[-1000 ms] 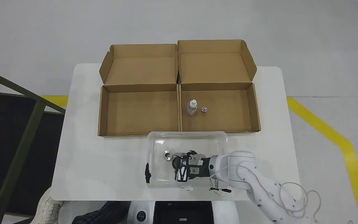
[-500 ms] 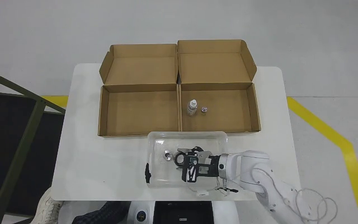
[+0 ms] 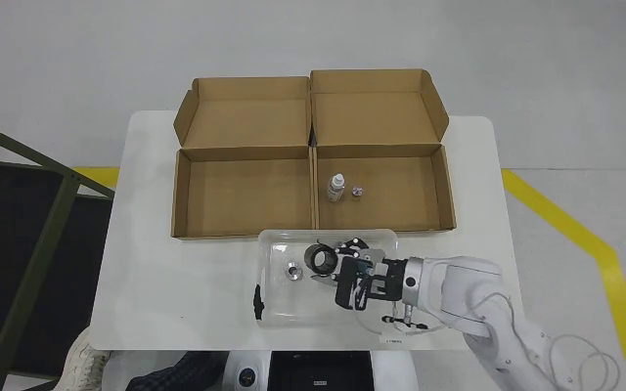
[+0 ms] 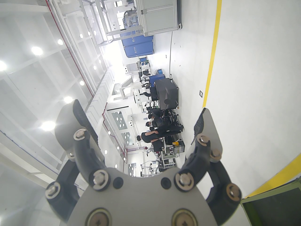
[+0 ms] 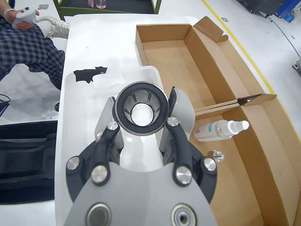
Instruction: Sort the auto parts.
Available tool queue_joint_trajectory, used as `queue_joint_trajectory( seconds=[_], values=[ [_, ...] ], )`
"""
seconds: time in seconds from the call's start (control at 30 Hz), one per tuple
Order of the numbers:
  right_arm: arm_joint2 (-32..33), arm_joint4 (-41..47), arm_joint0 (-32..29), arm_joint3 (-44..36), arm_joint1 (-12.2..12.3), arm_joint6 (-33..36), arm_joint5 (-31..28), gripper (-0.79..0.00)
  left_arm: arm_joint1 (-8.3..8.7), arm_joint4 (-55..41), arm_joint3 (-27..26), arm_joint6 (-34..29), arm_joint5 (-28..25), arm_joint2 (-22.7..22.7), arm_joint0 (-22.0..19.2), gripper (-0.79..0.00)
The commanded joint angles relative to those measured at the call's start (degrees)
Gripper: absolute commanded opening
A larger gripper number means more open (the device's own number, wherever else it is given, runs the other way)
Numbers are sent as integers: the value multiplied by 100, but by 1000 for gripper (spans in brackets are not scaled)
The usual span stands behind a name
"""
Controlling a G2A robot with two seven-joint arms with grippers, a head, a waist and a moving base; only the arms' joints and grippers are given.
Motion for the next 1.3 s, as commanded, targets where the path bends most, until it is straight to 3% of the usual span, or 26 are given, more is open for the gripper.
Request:
queue_joint_trajectory(
  seconds=[0.0, 0.43, 1.27],
  values=[
    [15, 47, 40, -64, -2, -14, 37, -785, 0, 0, 0, 0, 0, 0, 0, 0],
    [-76, 306, 338, -204, -33, 43, 235, -785, 0, 0, 0, 0, 0, 0, 0, 0],
    [-404, 690, 1072, 596, -163, -99, 618, -785, 0, 0, 0, 0, 0, 0, 0, 0]
  ],
)
